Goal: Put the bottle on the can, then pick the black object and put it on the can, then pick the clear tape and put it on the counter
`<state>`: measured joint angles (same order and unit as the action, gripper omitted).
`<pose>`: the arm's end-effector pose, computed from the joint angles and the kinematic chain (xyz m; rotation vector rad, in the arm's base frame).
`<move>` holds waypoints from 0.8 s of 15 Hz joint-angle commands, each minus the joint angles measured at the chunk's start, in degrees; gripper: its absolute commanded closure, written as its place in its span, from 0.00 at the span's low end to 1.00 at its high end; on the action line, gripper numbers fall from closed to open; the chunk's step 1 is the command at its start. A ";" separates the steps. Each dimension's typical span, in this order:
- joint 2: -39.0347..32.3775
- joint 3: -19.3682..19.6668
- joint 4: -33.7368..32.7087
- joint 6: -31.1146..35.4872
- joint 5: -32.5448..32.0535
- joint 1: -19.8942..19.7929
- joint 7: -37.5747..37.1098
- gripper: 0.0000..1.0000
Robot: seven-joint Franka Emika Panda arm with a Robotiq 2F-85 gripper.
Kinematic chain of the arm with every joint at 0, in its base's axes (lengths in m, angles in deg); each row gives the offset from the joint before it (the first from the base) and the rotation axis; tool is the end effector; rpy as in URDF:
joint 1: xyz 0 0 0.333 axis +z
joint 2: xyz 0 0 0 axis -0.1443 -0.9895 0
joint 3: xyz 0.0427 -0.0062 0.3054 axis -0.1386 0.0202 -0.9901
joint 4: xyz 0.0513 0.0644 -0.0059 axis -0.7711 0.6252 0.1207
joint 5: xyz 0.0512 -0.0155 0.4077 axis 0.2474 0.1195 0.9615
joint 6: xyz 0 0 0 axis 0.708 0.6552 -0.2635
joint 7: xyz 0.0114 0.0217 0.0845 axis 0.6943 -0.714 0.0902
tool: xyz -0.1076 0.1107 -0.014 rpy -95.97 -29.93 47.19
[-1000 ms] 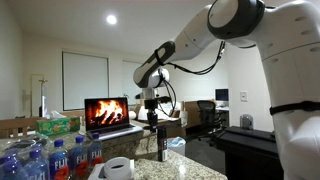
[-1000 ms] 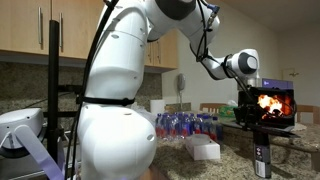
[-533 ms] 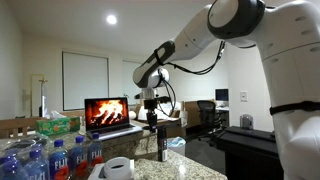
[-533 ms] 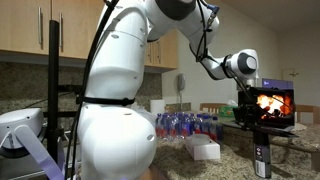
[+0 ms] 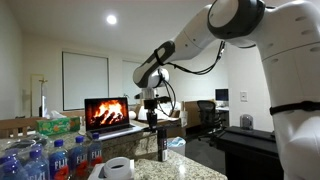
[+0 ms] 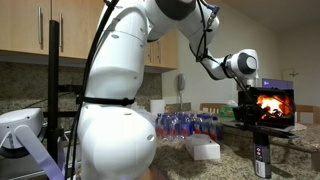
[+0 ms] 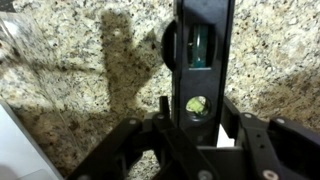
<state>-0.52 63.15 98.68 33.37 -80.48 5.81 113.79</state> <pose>0.5961 -0.0636 0.3518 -2.6454 -1.6264 0.1001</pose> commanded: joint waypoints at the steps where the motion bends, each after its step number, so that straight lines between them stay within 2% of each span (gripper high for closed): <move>1: 1.81 -0.83 1.99 1.13 0.95 -1.06 -0.85 0.32; 6: 1.85 -0.81 2.02 1.10 1.01 -1.14 -0.76 0.19; 7: 1.80 -0.79 1.96 1.05 1.07 -1.19 -0.69 0.07; 8: 1.77 -0.78 1.87 0.97 1.18 -1.25 -0.59 0.02; 12: 2.97 -0.52 1.09 -0.10 1.12 -1.71 0.29 0.00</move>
<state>-0.28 63.21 98.67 33.37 -80.48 5.40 113.79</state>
